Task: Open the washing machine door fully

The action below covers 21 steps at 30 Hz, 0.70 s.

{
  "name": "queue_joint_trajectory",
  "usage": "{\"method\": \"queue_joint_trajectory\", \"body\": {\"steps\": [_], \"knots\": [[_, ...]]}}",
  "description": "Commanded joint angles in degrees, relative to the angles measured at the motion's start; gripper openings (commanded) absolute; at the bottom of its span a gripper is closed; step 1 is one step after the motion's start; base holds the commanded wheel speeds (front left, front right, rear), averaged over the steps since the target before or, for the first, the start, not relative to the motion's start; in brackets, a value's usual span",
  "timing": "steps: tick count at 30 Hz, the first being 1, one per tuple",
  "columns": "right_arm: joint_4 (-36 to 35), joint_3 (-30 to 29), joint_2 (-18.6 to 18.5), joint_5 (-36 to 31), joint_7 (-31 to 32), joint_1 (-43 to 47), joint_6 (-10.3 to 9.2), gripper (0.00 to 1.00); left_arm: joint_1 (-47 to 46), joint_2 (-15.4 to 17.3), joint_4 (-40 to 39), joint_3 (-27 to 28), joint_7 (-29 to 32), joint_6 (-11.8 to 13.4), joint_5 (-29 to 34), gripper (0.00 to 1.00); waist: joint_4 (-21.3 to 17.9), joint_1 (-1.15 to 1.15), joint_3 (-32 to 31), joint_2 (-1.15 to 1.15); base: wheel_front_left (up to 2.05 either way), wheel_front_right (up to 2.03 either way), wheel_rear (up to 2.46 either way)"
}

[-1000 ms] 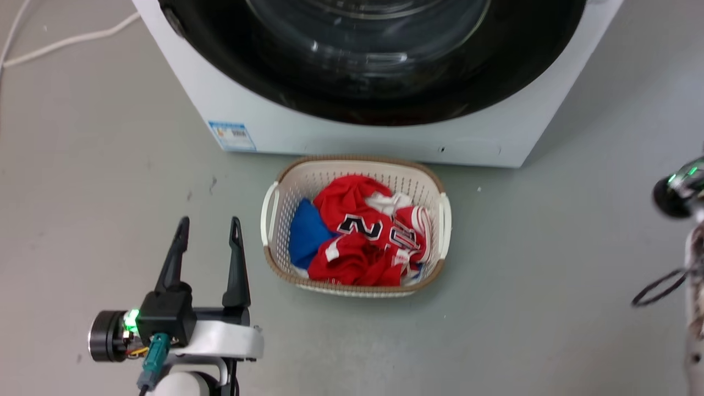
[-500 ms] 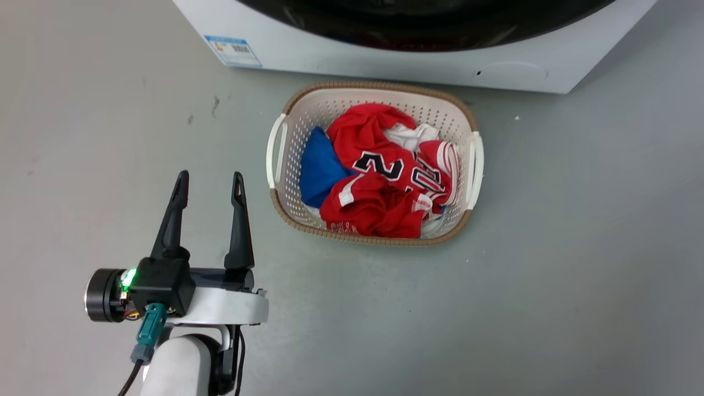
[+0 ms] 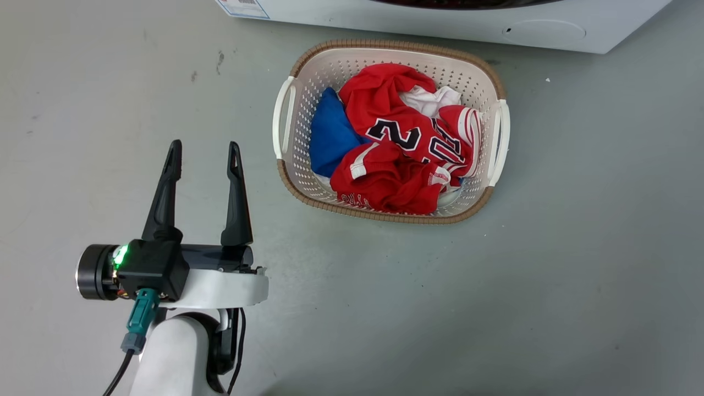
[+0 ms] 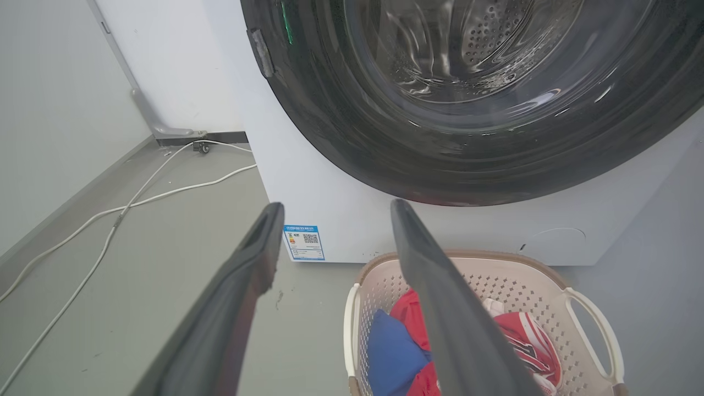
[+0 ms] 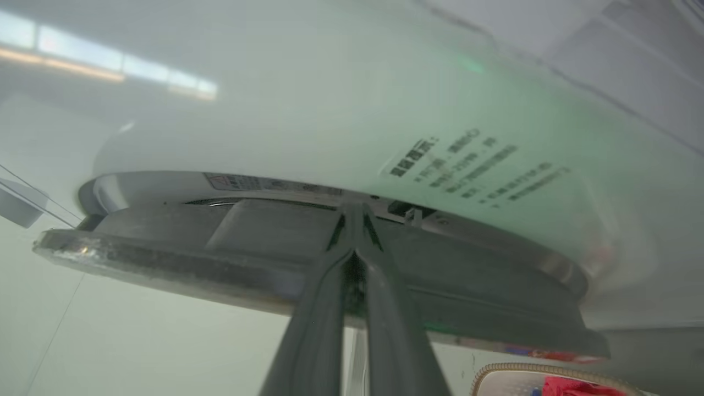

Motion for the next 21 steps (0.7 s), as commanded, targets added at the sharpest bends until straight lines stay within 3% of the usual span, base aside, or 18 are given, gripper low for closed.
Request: {"method": "queue_joint_trajectory", "body": {"steps": [1, 14, 21], "knots": [[0.65, 0.86, -0.67, -0.56, 1.1, -1.46, 0.02, 0.0, -0.7, -0.07, -0.22, 0.03, -0.14, 0.17, 0.15, 1.0, 0.13, -0.01, 0.46, 0.0, 0.0, 0.0, 0.0], [-0.03, 6.76, -0.55, -3.41, 8.56, 2.55, 0.04, 0.0, 0.39, -0.08, 1.24, -0.99, -0.14, 0.93, -0.64, 1.0, 0.15, -0.01, -2.64, 0.0, 0.0, 0.0, 0.0], [-2.89, 8.25, 2.42, -2.45, 9.0, 8.38, 0.16, 0.0, 2.32, -0.08, 1.62, -0.3, -0.14, 0.45, 0.09, 1.0, -1.43, -0.01, -6.99, 0.0, 0.0, 0.0, 0.0]]}}
